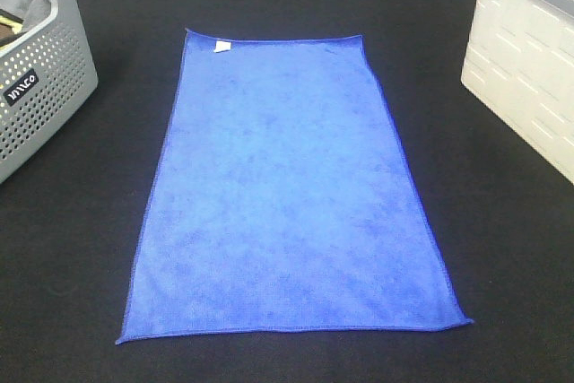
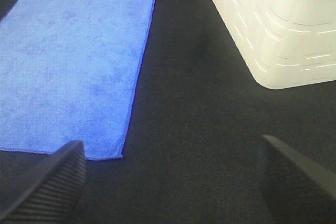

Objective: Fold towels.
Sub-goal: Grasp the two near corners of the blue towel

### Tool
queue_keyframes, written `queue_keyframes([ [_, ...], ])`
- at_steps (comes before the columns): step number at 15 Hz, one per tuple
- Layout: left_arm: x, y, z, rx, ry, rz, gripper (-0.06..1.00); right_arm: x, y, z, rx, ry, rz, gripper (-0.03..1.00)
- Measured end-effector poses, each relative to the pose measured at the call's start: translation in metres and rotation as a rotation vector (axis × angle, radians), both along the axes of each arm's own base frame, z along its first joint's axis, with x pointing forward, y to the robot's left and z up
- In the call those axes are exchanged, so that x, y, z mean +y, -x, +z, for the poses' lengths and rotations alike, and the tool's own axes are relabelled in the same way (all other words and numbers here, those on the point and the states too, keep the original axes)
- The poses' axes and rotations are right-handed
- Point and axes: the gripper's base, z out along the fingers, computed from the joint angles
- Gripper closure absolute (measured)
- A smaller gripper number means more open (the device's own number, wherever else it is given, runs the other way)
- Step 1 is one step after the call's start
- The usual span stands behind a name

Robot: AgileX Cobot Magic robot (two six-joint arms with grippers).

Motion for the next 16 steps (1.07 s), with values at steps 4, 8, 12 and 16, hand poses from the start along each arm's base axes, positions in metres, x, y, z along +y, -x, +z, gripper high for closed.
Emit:
queue_keyframes([
  [4, 0.0, 0.0, 0.0, 0.0, 0.0, 0.0, 0.15, 0.0, 0.0, 0.0, 0.0, 0.0, 0.0, 0.14],
  [8, 0.0, 0.0, 0.0, 0.0, 0.0, 0.0, 0.15, 0.0, 0.0, 0.0, 0.0, 0.0, 0.0, 0.14],
  [12, 0.0, 0.0, 0.0, 0.0, 0.0, 0.0, 0.15, 0.0, 0.0, 0.0, 0.0, 0.0, 0.0, 0.14],
  [16, 0.0, 0.0, 0.0, 0.0, 0.0, 0.0, 0.15, 0.0, 0.0, 0.0, 0.0, 0.0, 0.0, 0.14],
])
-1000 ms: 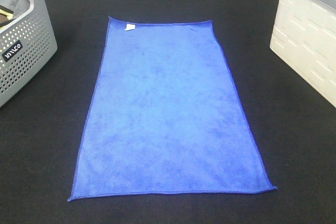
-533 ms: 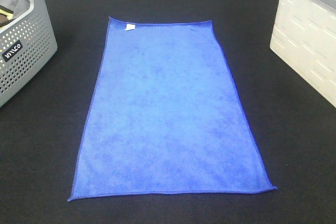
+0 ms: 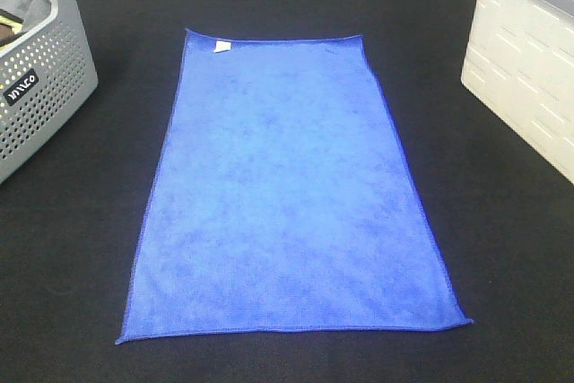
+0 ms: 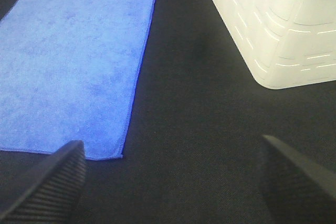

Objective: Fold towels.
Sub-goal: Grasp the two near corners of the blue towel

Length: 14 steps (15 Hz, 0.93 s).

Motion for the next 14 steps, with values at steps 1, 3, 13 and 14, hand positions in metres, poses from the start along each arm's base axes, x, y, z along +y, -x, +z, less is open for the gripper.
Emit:
queue_keyframes([
  [1, 0.0, 0.0, 0.0, 0.0, 0.0, 0.0, 0.15, 0.0, 0.0, 0.0, 0.0, 0.0, 0.0, 0.14],
  [3, 0.0, 0.0, 0.0, 0.0, 0.0, 0.0, 0.15, 0.0, 0.0, 0.0, 0.0, 0.0, 0.0, 0.14],
  [13, 0.0, 0.0, 0.0, 0.0, 0.0, 0.0, 0.15, 0.0, 0.0, 0.0, 0.0, 0.0, 0.0, 0.14],
  [14, 0.0, 0.0, 0.0, 0.0, 0.0, 0.0, 0.15, 0.0, 0.0, 0.0, 0.0, 0.0, 0.0, 0.14],
])
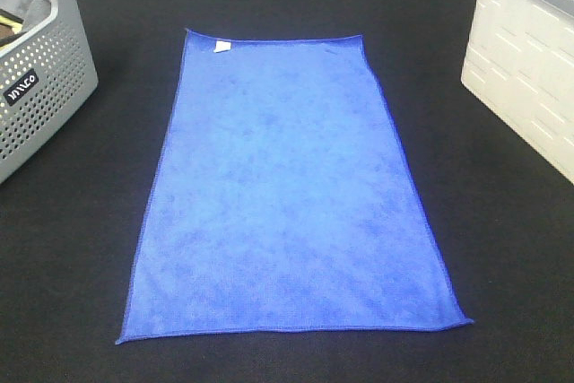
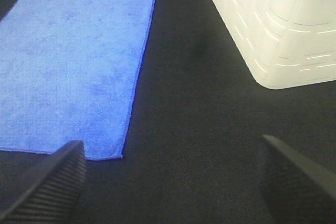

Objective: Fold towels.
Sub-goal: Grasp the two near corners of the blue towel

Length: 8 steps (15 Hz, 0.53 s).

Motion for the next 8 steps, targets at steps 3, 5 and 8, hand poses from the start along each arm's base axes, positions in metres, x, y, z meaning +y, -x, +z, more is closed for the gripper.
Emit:
queue_keyframes([
  [3, 0.0, 0.0, 0.0, 0.0, 0.0, 0.0, 0.15, 0.0, 0.0, 0.0, 0.0, 0.0, 0.0, 0.14],
  [5, 0.0, 0.0, 0.0, 0.0, 0.0, 0.0, 0.15, 0.0, 0.0, 0.0, 0.0, 0.0, 0.0, 0.14],
  [8, 0.0, 0.0, 0.0, 0.0, 0.0, 0.0, 0.15, 0.0, 0.0, 0.0, 0.0, 0.0, 0.0, 0.14],
])
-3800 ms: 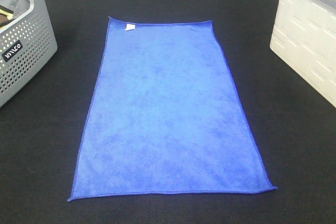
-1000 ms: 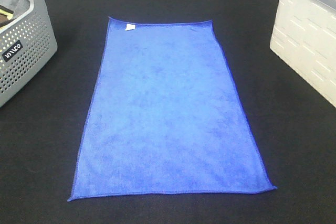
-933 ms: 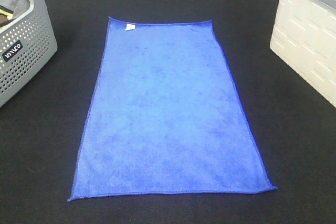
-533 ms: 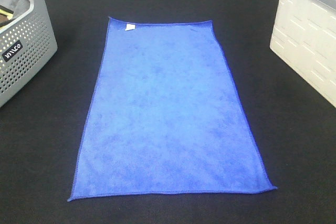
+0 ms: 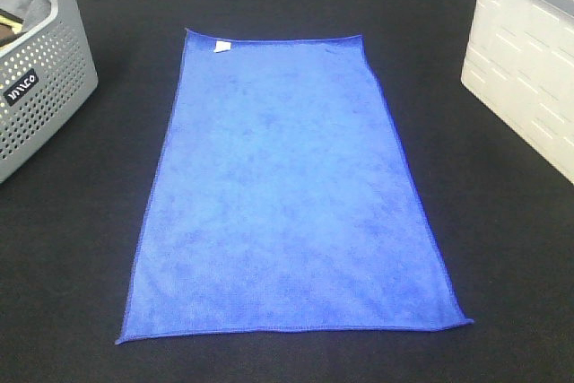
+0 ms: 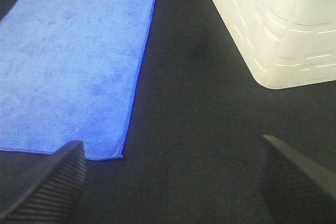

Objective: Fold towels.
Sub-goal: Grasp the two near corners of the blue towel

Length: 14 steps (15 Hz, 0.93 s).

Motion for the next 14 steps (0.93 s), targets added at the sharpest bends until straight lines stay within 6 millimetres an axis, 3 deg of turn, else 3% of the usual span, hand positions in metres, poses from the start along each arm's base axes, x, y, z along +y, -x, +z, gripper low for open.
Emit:
queue_keyframes([
  [11, 0.0, 0.0, 0.001, -0.006, 0.009, 0.005, 0.15, 0.0, -0.001, 0.0, 0.001, -0.011, -0.005, 0.14],
  [14, -0.002, -0.01, 0.019, -0.132, 0.12, 0.022, 0.15, -0.001, -0.02, 0.013, 0.012, -0.107, -0.058, 0.14],
])
